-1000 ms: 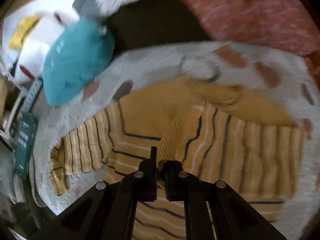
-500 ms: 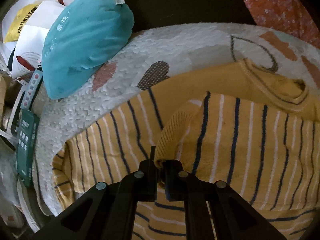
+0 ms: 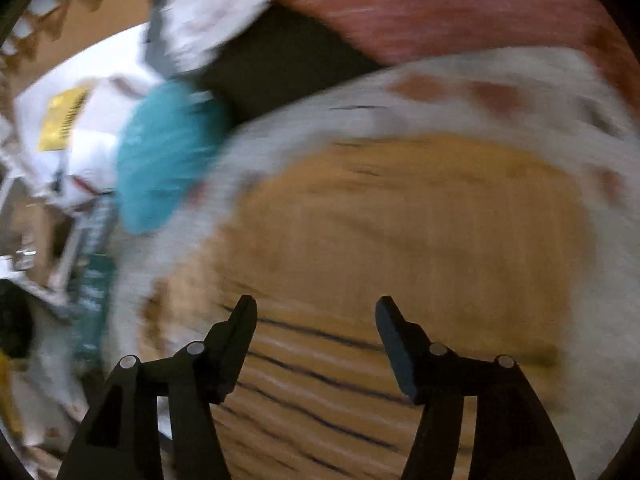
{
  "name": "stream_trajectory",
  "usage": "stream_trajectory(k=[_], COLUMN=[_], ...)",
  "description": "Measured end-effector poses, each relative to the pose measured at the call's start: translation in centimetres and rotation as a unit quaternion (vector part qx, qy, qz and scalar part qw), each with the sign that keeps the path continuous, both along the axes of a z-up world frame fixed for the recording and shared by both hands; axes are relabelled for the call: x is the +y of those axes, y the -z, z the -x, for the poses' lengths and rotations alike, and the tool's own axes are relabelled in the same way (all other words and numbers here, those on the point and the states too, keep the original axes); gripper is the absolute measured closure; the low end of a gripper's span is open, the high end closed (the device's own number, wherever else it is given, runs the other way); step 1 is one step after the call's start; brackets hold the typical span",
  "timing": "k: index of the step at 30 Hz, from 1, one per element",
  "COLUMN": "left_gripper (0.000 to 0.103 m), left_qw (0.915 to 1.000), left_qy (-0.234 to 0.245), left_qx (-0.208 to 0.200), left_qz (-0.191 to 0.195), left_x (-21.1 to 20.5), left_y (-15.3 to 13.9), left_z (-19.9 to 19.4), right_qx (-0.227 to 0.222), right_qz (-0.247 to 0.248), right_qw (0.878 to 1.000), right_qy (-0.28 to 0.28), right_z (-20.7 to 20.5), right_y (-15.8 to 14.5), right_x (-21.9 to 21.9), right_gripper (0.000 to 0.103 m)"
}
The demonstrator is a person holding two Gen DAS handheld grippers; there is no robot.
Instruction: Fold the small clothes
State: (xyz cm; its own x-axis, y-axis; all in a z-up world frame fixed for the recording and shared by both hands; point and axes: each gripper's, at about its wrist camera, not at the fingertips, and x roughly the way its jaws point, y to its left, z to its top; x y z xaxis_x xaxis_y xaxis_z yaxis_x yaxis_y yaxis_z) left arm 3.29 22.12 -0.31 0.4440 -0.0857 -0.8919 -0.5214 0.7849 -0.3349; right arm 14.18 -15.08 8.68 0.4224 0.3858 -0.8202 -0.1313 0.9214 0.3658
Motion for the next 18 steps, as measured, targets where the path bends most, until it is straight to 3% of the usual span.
stream_trajectory(k=[2,5,8,11,12,13,14,15,16,17,18], left_gripper=[0.004,0.004,0.004,0.004,0.004,0.005,0.013,0.022,0.029,0.06,0.08], left_qw=[0.9999,0.9994,0.9979,0.9939,0.9905,0.9888,0.9868,0.9835,0.9814,0.9806,0.981], left_qy=[0.008,0.027,0.052,0.087,0.105,0.116,0.128,0.135,0.142,0.155,0.159], left_qx=[0.005,0.018,0.037,0.059,0.068,0.072,0.075,0.074,0.069,0.063,0.066], left_qz=[-0.003,0.008,0.011,-0.034,-0.056,-0.062,-0.066,-0.094,-0.109,-0.101,-0.09], left_x=[-0.1,-0.4,-1.4,-3.4,-4.7,-5.5,-6.6,-7.8,-8.5,-9.3,-9.7], left_y=[0.3,1.1,2.1,2.7,3.0,3.2,3.4,3.2,2.8,2.3,2.0], left_z=[0.8,1.9,3.2,4.0,4.3,4.5,4.7,5.1,5.3,5.6,5.9], right_qx=[0.016,0.058,0.087,0.103,0.091,0.085,0.09,0.107,0.113,0.114,0.113], right_qz=[0.027,-0.021,-0.045,-0.051,-0.045,-0.035,-0.031,-0.042,-0.051,-0.055,-0.058], right_qw=[0.999,0.997,0.994,0.993,0.995,0.996,0.995,0.993,0.992,0.992,0.992], right_qy=[0.03,0.051,0.039,0.027,0.024,0.013,0.001,-0.009,-0.004,0.002,0.008], right_z=[4.1,8.8,13.2,16.6,17.6,18.3,18.6,18.6,18.6,18.4,18.4], right_y=[1.9,4.8,7.7,9.9,9.9,10.0,10.1,10.5,10.5,10.3,9.9], right_x=[-4.4,-7.6,-7.6,-5.6,-4.8,-3.9,-3.4,-3.1,-3.4,-4.0,-4.6], right_gripper=[0.036,0.035,0.035,0.035,0.037,0.053,0.07,0.092,0.092,0.093,0.093])
